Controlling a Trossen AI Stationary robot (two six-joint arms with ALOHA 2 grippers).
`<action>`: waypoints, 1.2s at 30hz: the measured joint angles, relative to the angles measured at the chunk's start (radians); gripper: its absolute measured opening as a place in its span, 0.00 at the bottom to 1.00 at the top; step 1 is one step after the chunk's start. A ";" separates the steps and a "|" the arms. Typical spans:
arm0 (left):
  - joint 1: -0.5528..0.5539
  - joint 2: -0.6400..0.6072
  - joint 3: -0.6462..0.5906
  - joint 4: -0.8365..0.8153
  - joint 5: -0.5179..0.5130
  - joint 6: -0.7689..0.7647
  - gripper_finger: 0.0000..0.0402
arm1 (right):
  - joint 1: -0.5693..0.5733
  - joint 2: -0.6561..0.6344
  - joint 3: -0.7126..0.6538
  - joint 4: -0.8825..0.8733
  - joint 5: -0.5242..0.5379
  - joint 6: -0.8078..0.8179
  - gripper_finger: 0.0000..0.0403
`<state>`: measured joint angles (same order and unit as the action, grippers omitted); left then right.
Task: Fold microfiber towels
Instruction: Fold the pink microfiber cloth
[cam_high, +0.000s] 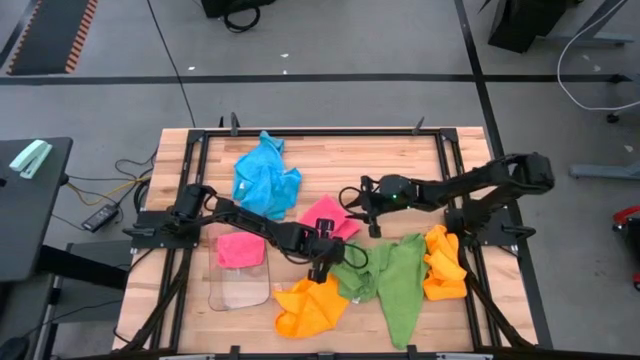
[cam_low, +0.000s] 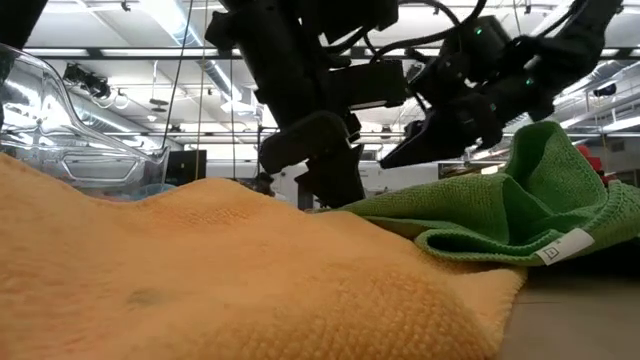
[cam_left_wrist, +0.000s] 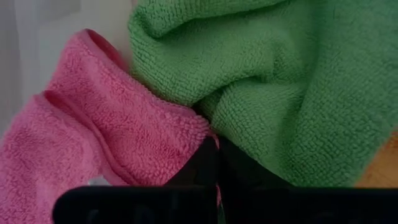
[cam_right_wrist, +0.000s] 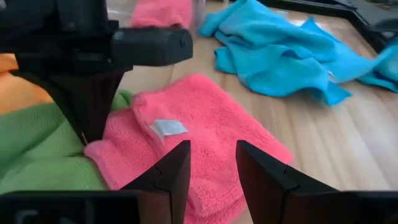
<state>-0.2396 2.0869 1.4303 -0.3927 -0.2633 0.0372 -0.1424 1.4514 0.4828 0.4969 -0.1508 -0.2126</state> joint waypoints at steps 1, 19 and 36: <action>0.000 0.000 0.000 0.000 -0.005 -0.002 0.03 | -0.008 0.027 0.001 0.036 -0.017 -0.008 0.34; 0.001 -0.002 0.000 0.000 -0.013 -0.026 0.05 | -0.100 0.433 0.287 -0.038 -0.368 -0.160 0.25; -0.001 -0.001 0.001 0.003 -0.006 -0.026 0.06 | -0.127 0.475 0.349 -0.079 -0.318 -0.177 0.20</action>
<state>-0.2405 2.0857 1.4315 -0.3896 -0.2691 0.0113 -0.2693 1.9259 0.8322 0.4176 -0.4691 -0.3897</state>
